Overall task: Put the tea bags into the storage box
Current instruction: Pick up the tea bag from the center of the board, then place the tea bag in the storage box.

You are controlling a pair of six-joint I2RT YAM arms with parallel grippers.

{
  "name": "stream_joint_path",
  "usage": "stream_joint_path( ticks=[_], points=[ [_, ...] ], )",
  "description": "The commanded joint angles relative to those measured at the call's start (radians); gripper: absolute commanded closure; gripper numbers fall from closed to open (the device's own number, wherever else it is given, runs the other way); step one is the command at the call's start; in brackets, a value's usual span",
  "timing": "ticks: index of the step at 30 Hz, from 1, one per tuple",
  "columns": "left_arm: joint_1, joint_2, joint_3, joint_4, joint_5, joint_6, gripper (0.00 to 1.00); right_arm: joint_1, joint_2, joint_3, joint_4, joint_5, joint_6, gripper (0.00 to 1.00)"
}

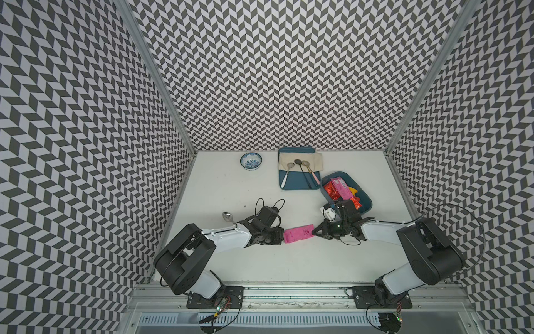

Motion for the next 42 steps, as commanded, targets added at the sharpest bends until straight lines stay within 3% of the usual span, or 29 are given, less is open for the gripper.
stream_joint_path(
  ticks=[1,7,15,19,26,32,42],
  points=[
    [-0.003,-0.055,0.012,-0.01,-0.057,0.009,1.0,0.005,-0.057,0.061,-0.024,0.006,-0.007,1.0],
    [0.033,-0.111,0.017,-0.027,-0.102,0.014,1.0,-0.037,-0.139,0.194,-0.161,0.024,-0.026,1.0],
    [0.106,-0.127,0.036,-0.031,-0.099,0.047,1.0,-0.246,-0.236,0.338,-0.273,-0.014,-0.036,1.0],
    [0.137,-0.114,0.036,-0.034,-0.092,0.067,1.0,-0.326,-0.277,0.391,-0.362,0.034,-0.068,1.0],
    [0.155,-0.097,0.021,-0.01,-0.074,0.072,1.0,-0.499,-0.416,0.298,-0.356,0.117,-0.02,1.0],
    [0.156,-0.098,0.01,0.006,-0.072,0.064,1.0,-0.565,-0.508,0.21,-0.322,0.251,0.012,1.0],
    [0.156,-0.103,-0.02,0.023,-0.075,0.054,1.0,-0.577,-0.49,0.019,-0.242,0.144,0.055,1.0]
  ],
)
